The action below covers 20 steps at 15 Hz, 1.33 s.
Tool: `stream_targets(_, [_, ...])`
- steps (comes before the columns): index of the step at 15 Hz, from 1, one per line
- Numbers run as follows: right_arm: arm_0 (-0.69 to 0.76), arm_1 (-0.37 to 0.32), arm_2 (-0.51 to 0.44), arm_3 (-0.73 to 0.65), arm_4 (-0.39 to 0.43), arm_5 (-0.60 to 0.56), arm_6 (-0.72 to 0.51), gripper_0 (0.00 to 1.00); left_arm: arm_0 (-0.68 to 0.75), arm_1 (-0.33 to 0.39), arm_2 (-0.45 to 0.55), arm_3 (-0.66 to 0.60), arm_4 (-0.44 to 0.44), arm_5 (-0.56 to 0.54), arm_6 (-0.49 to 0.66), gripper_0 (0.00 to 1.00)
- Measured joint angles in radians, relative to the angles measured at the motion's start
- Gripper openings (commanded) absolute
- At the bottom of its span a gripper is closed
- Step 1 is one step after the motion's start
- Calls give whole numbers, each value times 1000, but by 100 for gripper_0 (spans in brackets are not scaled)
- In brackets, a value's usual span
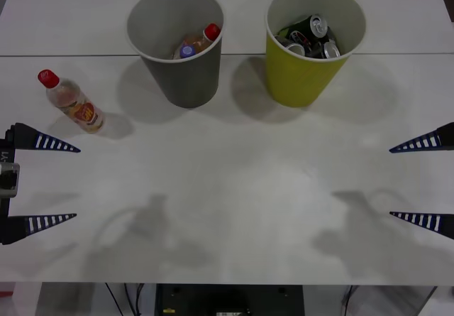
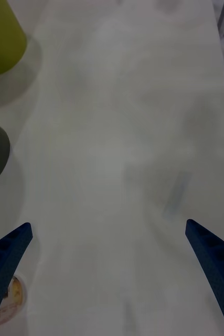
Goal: Put the can into the green bin and the plastic bottle into the gray bin
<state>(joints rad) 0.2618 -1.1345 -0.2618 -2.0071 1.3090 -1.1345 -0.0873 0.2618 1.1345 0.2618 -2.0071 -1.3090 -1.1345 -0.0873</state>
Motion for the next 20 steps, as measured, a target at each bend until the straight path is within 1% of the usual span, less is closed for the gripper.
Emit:
stream_targets(3, [0, 0, 0, 0, 0, 0, 0, 100, 1, -3, -4, 7, -6, 0, 1, 100])
stream_targets(6, [0, 0, 0, 0, 0, 0, 0, 100, -10, -10, -12, 19, -50, -7, 8, 100])
stream_targets(11, [0, 0, 0, 0, 0, 0, 0, 100, -13, -10, -11, 18, -74, 9, 42, 100])
stream_targets(13, [0, 0, 0, 0, 0, 0, 0, 100, -13, -10, -11, 12, -82, 19, 117, 100])
stream_targets(15, [0, 0, 0, 0, 0, 0, 0, 100, -2, -10, -6, -19, -123, 50, 209, 100])
stream_targets(19, [0, 0, 0, 0, 0, 0, 0, 100, 67, -10, -5, -93, -201, 203, 412, 100])
stream_targets(20, [0, 0, 0, 0, 0, 0, 0, 100, 89, -10, -5, -116, -232, 247, 478, 100])
